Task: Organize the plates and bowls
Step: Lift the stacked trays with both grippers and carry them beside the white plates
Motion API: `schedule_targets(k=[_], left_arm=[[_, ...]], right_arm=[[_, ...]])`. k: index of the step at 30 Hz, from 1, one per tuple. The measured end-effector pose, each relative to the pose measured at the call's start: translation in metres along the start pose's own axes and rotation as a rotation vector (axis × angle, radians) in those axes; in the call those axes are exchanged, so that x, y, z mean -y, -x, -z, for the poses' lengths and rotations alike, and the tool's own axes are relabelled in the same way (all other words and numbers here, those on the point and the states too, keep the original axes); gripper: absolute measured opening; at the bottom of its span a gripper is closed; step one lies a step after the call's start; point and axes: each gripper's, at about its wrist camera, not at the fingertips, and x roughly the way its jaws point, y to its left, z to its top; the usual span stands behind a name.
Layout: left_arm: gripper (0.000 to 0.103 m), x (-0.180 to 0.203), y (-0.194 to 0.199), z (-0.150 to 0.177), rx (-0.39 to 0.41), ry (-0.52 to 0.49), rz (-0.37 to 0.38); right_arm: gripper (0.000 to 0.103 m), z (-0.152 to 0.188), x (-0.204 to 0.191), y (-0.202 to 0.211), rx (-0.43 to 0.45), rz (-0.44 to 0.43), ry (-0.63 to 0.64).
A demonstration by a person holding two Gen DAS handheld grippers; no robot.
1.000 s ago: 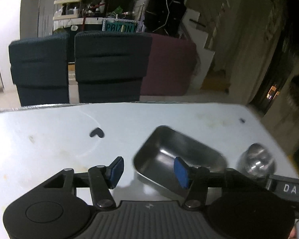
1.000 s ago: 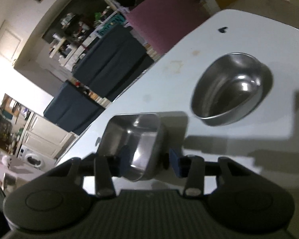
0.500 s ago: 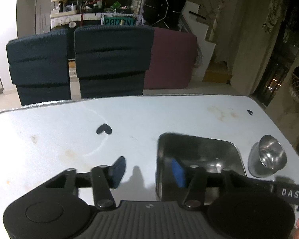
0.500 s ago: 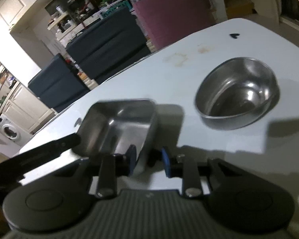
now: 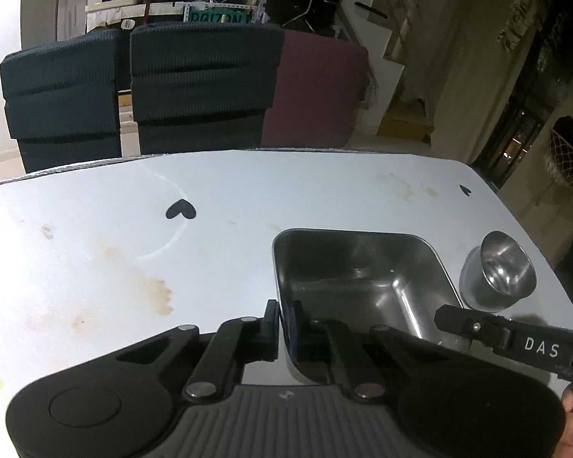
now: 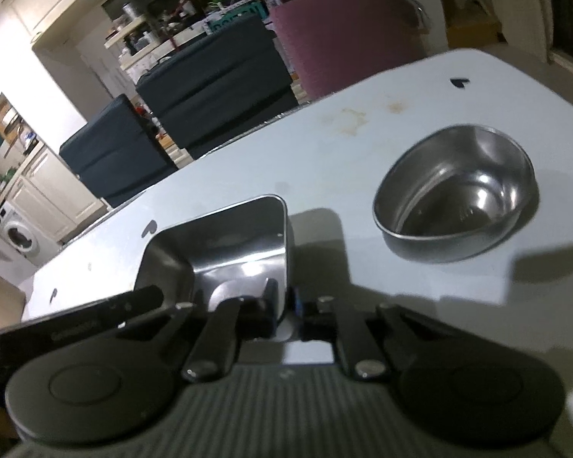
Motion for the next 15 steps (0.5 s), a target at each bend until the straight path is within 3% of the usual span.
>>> schedule_targets(k=[8, 15], left_arm=[[0.004, 0.003, 0.040, -0.002, 0.096, -0.022, -0.037], [0.006, 0.010, 0.093, 0.006, 0.156, -0.026, -0.032]], right_arm=[[0.008, -0.002, -0.012, 0.013, 0.025, -0.035, 0.070], [0.008, -0.005, -0.022, 0.050, 0.090, -0.122, 0.109]])
